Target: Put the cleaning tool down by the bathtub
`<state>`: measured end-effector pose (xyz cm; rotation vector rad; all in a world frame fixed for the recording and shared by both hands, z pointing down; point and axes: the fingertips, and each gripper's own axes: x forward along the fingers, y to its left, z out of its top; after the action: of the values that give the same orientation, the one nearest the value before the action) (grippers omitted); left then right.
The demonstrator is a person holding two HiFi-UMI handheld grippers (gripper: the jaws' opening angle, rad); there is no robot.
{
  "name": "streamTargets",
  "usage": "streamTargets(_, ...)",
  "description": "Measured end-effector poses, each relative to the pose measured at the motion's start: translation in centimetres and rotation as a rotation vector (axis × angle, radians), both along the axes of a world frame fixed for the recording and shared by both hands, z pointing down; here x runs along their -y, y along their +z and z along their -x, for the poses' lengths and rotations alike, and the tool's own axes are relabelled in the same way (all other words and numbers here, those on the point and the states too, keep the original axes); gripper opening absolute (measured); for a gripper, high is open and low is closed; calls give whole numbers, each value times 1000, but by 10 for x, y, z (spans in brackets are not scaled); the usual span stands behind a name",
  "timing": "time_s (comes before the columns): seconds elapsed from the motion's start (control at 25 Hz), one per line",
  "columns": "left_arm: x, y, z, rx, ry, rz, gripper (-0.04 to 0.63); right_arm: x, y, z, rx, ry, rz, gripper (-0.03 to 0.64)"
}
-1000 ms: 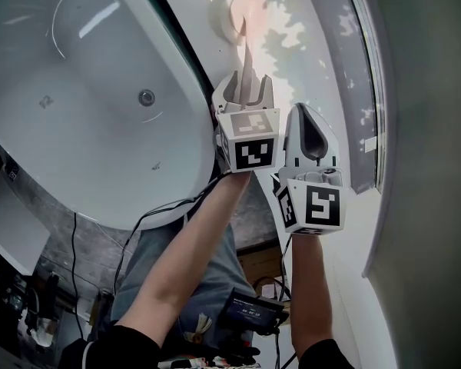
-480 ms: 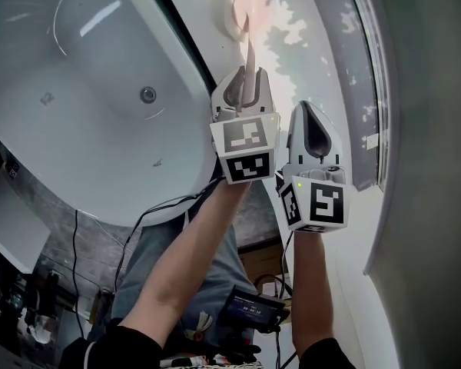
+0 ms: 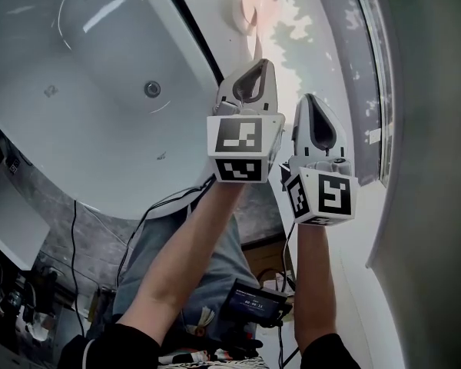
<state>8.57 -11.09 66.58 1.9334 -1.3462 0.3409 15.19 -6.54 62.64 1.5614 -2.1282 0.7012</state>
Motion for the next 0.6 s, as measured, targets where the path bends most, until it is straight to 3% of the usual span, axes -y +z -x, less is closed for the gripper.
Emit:
streamTargets(0.4,-7,-80,35,-2,106,-128,17,-6,-59,16,-56,0,-58,26)
streamTargets(0.6,-14,-135,54,25,215,-259,15,-13,-104,24,-82,18,-118,26)
